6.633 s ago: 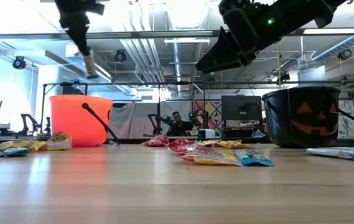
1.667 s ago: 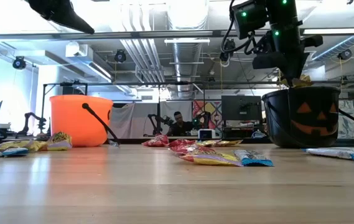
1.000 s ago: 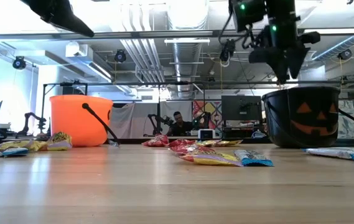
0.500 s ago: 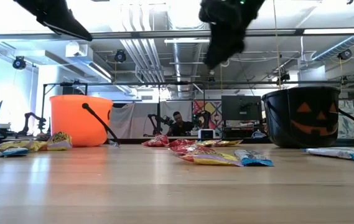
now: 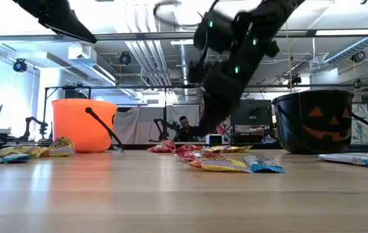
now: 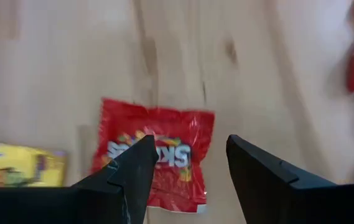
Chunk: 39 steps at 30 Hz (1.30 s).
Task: Sort candy by brand, put in halloween buckets
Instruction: Put the red candy into the purple bucket
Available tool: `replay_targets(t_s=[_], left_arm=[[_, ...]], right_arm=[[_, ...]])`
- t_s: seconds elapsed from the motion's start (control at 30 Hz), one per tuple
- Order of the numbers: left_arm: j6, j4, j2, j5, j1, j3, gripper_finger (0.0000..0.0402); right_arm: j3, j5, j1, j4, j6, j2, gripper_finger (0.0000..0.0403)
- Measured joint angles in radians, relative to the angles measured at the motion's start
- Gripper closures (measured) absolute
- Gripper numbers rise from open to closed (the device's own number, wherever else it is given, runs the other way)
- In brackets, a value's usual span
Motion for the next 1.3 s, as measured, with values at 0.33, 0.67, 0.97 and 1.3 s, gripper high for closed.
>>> replay_targets(t_s=[0.33,0.67,0.97,1.3], left_arm=[[0.011,0.008,0.000,0.000,0.000,0.000,0.0297],[0.011,0.008,0.001,-0.001,0.000,0.000,0.0297],[0.011,0.012,0.001,0.000,0.000,0.000,0.0297],[0.019,0.000,0.012,0.022,0.000,-0.002,0.0297]], right_arm=[[-0.015,0.000,-0.003,0.036,0.040,0.054,0.0220],[-0.037,-0.012,-0.003,0.042,0.049,0.059,0.0324],[-0.033,-0.044,-0.003,0.043,-0.021,0.048,0.0393],[0.057,-0.024,-0.020,0.067,-0.200,0.009,0.0394]])
